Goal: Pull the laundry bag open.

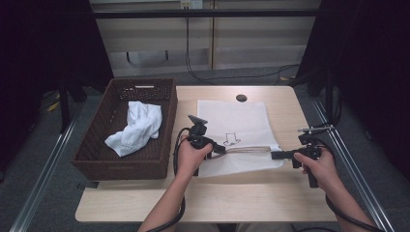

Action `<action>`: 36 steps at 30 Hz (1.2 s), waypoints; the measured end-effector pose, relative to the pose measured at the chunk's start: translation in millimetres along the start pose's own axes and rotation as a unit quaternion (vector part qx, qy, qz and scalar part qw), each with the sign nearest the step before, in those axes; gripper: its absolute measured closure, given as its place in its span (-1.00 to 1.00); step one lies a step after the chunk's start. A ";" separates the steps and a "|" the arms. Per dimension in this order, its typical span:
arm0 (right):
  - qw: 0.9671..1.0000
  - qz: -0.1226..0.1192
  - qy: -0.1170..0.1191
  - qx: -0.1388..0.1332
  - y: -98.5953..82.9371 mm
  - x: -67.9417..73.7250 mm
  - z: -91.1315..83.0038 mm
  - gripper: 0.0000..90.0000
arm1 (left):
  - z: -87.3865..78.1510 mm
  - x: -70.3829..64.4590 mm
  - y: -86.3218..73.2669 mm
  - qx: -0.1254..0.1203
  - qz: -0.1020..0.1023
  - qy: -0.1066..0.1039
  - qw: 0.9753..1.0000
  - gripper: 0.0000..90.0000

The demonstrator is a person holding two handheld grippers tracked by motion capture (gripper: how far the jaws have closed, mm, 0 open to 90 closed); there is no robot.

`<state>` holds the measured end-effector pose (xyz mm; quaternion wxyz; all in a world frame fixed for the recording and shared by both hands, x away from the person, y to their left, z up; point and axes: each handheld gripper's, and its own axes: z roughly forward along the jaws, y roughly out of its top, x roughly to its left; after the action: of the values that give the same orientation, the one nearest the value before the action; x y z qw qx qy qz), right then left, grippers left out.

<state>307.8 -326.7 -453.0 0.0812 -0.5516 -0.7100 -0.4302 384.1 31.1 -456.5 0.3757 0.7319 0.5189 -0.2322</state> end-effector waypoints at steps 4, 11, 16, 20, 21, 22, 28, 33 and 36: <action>1.000 0.003 0.002 0.002 -0.1 -0.8 0.0 0.95 | 0.3 -0.8 0.0 -0.001 0.000 0.003 1.000 0.95; 1.000 0.001 0.001 0.002 0.0 -0.3 0.2 0.95 | 0.7 -1.5 -0.1 -0.003 0.001 0.008 1.000 0.95; 1.000 -0.001 0.001 0.002 0.1 0.1 0.2 0.95 | -0.1 -0.6 0.3 -0.002 0.003 0.006 1.000 0.95; 1.000 -0.002 -0.003 0.001 0.2 0.0 0.1 0.95 | 0.3 0.3 0.1 -0.001 -0.005 0.003 1.000 0.95; 1.000 -0.001 -0.003 0.001 0.2 -0.2 0.1 0.95 | 0.6 0.2 0.1 -0.001 -0.005 0.004 1.000 0.95; 1.000 -0.002 -0.003 0.002 0.2 -0.3 0.1 0.95 | 0.6 0.0 0.0 -0.001 -0.004 0.004 1.000 0.95; 1.000 -0.002 -0.004 0.001 0.4 0.3 0.1 0.95 | -0.2 -0.2 0.2 0.000 -0.005 0.004 1.000 0.95; 1.000 -0.003 -0.005 0.000 0.2 0.6 0.2 0.95 | 0.6 0.1 0.2 0.001 -0.004 0.005 1.000 0.95; 1.000 -0.005 -0.008 0.001 0.4 2.0 0.6 0.95 | 1.0 0.1 0.1 0.003 -0.001 0.012 1.000 0.95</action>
<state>307.6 -324.8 -452.0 0.0736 -0.5517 -0.7137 -0.4253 384.3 30.4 -457.2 0.3665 0.7355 0.5235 -0.2251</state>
